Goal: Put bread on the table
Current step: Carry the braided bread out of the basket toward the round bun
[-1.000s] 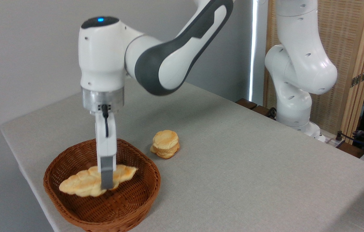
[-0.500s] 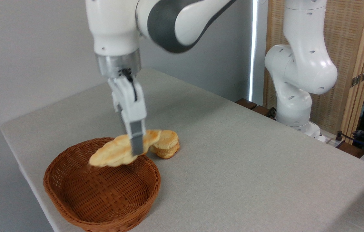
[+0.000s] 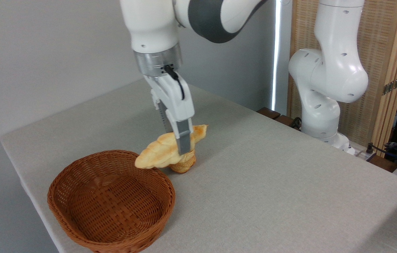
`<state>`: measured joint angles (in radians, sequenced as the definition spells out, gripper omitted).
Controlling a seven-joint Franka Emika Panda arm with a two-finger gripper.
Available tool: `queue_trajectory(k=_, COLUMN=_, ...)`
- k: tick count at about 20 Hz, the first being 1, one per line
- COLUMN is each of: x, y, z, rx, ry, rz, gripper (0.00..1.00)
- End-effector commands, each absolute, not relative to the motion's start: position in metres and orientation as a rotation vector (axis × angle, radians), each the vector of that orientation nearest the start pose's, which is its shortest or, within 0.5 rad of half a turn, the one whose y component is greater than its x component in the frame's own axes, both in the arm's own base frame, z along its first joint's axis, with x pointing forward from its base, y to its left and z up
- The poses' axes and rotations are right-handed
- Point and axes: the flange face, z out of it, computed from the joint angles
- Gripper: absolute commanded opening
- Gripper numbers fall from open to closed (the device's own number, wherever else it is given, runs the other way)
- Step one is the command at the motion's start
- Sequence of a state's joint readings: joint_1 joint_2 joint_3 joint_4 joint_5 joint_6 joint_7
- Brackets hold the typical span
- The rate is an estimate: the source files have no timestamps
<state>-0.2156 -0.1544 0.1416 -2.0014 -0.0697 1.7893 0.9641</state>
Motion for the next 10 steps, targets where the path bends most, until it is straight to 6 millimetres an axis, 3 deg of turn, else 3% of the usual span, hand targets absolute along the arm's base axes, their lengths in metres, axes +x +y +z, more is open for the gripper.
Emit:
queue_trajectory(k=1, x=0.474, y=-0.034, z=0.518, rx=-2.832, ry=1.618, rz=0.036, gripper=0.72)
queue_trajectory(k=4, x=0.458, y=-0.027, z=0.513, rx=-2.818, ry=1.670, rz=0.038, gripper=0.72)
queue_trajectory(k=8, x=0.456, y=-0.027, z=0.508, rx=-2.827, ry=1.674, rz=0.067, gripper=0.74)
queue_trajectory(k=10, x=0.457, y=-0.028, z=0.505, rx=-2.829, ry=1.674, rz=0.080, gripper=0.84)
